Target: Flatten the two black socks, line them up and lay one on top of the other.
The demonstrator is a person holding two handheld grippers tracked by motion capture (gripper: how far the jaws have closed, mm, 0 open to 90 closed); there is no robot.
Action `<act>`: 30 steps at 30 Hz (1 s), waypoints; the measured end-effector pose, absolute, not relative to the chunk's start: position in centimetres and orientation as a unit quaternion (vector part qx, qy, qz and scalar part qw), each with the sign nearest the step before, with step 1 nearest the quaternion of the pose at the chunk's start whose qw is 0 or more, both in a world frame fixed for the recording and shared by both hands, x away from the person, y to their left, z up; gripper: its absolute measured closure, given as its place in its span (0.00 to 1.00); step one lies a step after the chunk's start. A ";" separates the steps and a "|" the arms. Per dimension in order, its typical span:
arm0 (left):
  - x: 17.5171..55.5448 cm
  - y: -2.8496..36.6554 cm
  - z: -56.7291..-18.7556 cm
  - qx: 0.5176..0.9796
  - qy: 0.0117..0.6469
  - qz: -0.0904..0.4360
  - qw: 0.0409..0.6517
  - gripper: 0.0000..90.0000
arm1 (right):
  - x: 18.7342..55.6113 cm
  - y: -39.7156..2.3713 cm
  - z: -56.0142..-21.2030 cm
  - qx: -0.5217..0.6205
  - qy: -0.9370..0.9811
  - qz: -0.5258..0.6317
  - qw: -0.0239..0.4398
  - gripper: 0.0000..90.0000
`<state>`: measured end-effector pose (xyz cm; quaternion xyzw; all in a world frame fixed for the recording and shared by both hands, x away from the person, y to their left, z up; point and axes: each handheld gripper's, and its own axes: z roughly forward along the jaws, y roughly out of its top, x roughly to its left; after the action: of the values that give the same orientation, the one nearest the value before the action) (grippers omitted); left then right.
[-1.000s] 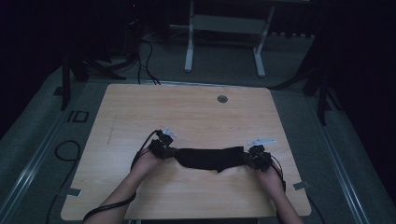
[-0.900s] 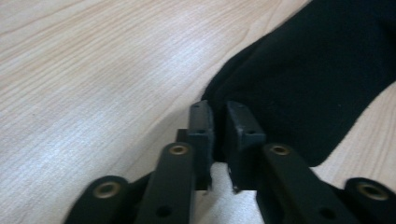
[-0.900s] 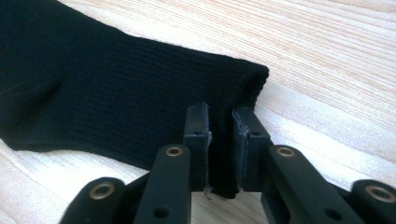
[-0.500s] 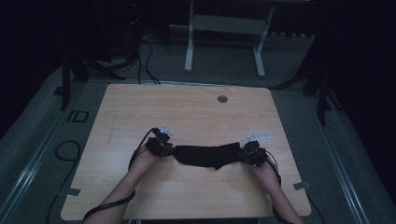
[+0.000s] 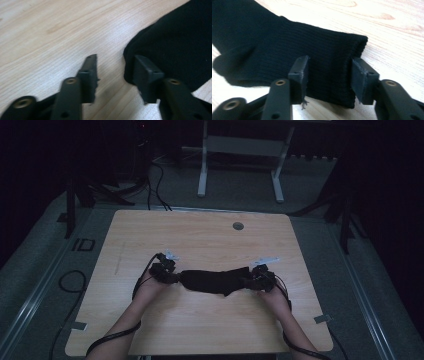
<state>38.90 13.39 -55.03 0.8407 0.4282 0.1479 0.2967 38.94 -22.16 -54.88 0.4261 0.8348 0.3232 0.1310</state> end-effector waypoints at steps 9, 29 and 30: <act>38.0 13.7 -53.0 0.823 0.432 0.133 0.344 0.29 | 38.7 -22.2 -52.5 0.419 0.825 0.354 0.135 0.31; 35.2 14.2 -53.7 0.806 0.437 0.116 0.382 0.03 | 38.0 -25.8 -51.3 0.413 0.802 0.396 0.172 0.14; 35.1 14.3 -53.8 0.804 0.439 0.121 0.383 0.03 | 37.9 -26.0 -51.4 0.414 0.801 0.396 0.174 0.14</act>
<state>35.06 14.30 -53.77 0.8038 0.4392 0.1205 0.3828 37.85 -26.04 -51.39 0.4140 0.8012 0.3956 0.1739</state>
